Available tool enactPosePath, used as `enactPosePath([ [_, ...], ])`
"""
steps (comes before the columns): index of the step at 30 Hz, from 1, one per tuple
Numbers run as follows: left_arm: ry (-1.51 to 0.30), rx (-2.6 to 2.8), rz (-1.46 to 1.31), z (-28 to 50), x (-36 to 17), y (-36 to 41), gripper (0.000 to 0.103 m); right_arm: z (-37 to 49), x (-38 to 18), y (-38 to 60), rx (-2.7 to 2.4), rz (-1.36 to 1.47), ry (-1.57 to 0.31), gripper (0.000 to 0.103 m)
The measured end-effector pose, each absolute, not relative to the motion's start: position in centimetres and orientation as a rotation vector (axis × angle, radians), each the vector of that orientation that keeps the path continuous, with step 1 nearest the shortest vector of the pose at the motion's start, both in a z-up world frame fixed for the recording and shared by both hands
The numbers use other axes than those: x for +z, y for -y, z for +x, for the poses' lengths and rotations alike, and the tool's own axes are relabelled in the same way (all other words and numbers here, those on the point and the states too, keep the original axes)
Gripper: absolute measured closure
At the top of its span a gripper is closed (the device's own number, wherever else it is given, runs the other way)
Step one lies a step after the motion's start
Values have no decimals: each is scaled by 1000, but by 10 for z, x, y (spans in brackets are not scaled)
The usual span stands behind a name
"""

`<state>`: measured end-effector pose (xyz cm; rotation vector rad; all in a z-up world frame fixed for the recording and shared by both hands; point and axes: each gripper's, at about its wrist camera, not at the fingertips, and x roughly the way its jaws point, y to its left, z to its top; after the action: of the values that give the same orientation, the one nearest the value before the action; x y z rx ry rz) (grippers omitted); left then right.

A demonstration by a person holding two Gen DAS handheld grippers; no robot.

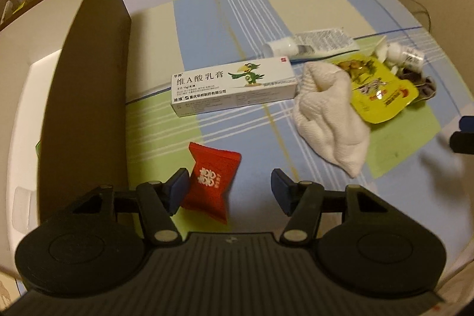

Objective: Organize objects
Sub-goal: 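Grasp the red candy packet with the left tool, then grasp the yellow snack pouch with the right tool while the left tool lifts the red packet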

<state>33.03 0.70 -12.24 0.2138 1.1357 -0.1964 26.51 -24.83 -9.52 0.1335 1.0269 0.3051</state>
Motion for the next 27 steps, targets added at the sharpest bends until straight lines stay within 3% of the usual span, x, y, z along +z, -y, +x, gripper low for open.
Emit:
enactPosePath([
  [12, -1186, -184, 204, 349, -144, -15, 66, 272, -102, 255, 293, 270, -1025, 58],
  [14, -1180, -187, 190, 350, -144, -16, 77, 275, -104, 256, 298, 317, -1020, 58],
  [27, -1088, -163, 61, 319, -106, -21, 80, 301, -137, 265, 267, 665, -979, 59],
])
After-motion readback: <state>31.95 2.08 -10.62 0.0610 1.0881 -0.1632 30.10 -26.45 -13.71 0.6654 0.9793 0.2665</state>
